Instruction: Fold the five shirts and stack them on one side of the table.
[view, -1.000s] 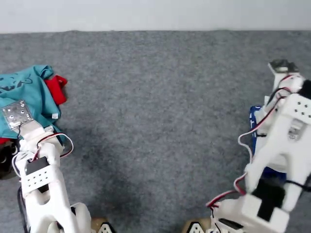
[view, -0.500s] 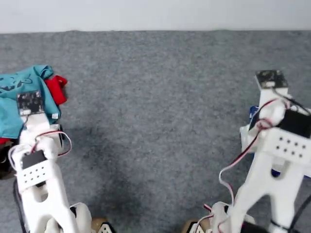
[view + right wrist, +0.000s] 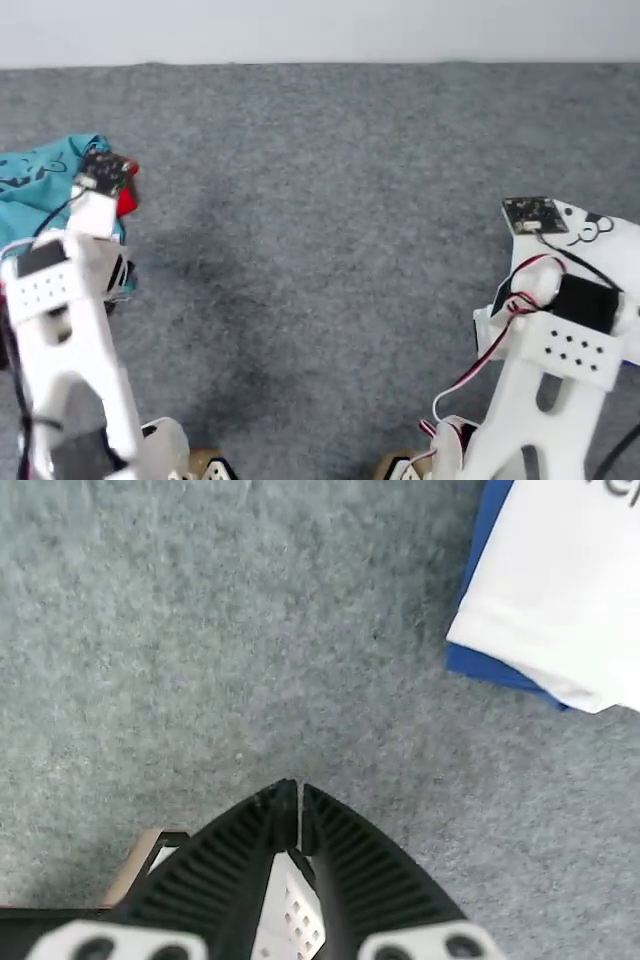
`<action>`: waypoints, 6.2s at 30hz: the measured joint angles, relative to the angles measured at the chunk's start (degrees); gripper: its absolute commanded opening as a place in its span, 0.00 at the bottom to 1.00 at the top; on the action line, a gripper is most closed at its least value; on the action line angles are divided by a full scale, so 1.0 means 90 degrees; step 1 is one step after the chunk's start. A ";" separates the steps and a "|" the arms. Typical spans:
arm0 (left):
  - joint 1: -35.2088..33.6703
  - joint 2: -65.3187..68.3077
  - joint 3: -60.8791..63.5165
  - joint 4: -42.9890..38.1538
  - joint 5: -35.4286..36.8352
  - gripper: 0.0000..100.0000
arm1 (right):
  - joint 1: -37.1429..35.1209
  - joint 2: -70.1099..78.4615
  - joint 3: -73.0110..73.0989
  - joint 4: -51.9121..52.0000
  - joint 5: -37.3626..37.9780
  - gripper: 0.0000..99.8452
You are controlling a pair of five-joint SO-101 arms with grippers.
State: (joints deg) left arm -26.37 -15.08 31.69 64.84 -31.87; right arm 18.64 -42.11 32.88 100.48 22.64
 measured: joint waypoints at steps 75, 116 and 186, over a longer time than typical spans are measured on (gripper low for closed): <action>0.5167 0.1299 -0.5978 0.0684 0.1221 0.01 | 0.0000 -0.0938 0.0410 0.0010 -0.0020 0.01; 0.0205 -0.2764 -0.2061 0.3243 0.0449 0.01 | -0.3976 -0.0274 0.0410 -0.0996 -0.0195 0.01; -0.2354 -0.2764 -0.0821 0.1924 0.0479 0.01 | -0.6554 0.8645 -0.6457 -0.2520 0.0254 0.01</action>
State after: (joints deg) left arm -47.56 -39.96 24.31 82.15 -27.56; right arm -40.35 35.69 -25.23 77.80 24.92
